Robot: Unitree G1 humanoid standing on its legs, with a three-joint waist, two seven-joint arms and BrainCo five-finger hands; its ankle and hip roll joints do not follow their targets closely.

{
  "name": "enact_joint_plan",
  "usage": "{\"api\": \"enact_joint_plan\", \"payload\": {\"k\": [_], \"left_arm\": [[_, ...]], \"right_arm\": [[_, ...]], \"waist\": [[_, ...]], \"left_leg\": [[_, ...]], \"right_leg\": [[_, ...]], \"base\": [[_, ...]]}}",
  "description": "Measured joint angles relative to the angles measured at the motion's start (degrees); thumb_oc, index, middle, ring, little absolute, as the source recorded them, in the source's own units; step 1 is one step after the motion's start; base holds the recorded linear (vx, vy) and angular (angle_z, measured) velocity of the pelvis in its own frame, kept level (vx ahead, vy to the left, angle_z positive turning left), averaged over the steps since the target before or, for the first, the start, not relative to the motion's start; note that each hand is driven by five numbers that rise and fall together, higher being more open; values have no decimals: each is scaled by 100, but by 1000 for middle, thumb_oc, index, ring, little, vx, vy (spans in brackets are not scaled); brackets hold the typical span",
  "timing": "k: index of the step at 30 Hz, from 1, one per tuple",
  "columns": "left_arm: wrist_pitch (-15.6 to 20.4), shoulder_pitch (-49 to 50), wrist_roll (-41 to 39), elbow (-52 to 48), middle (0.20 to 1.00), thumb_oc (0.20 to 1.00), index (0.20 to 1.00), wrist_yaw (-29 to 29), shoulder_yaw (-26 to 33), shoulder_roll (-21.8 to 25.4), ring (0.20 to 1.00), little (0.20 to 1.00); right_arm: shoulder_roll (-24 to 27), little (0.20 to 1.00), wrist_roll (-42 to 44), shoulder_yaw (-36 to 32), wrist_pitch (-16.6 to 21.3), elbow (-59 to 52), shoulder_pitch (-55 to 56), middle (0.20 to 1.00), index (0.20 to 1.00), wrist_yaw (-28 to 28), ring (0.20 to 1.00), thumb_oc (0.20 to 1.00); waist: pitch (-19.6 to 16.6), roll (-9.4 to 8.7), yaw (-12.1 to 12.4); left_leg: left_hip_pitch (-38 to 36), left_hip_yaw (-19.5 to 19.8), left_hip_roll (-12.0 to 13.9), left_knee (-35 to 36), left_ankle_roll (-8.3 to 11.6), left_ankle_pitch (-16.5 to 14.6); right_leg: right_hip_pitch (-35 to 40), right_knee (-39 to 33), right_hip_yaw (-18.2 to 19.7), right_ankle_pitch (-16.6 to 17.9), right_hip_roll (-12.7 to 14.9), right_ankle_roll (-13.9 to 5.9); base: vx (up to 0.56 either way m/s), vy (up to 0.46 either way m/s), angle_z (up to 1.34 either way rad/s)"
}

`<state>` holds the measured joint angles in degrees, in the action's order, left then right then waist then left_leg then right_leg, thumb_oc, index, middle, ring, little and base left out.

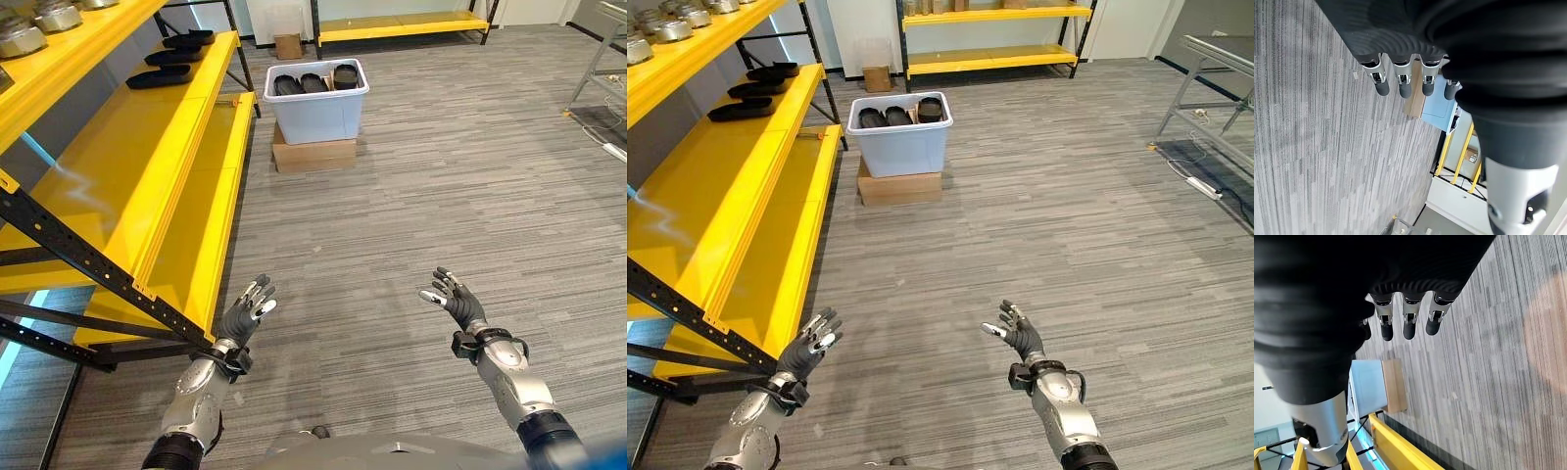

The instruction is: Move parts from the plastic box to the shelf.

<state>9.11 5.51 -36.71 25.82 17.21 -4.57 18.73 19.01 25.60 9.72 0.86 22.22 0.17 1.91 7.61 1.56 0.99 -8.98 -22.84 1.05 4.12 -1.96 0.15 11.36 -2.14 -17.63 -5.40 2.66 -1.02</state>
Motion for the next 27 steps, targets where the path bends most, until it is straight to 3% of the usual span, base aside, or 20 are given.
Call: {"api": "enact_joint_plan", "payload": {"k": [9,19,27], "left_arm": [[-33,-7,20,-232,1000,1000,1000,-630,5,-4,1000,1000],[-351,-11,9,-231,1000,1000,1000,-628,3,-4,1000,1000],[-386,-10,-94,-231,1000,1000,1000,-838,-1,-20,1000,1000]], "right_arm": [[-4,1000,10,5,-18,-49,0,1000,1000,-76,1000,1000],[-4,1000,7,2,-48,-106,0,1000,1000,-103,1000,1000],[-8,1000,20,0,-48,-107,0,1000,1000,-232,1000,1000]], "waist": [[18,-21,4],[67,-90,-5],[92,-128,-3]], "left_leg": [[-3,1,-14,23,0,0],[-4,0,-41,74,0,1],[-6,0,-41,77,0,1]], "right_leg": [[0,-2,2,20,4,-17],[21,-87,4,65,4,-8],[27,-93,4,70,3,-6]], "base": [[0,4,0],[0,0,0],[0,0,0]]}}
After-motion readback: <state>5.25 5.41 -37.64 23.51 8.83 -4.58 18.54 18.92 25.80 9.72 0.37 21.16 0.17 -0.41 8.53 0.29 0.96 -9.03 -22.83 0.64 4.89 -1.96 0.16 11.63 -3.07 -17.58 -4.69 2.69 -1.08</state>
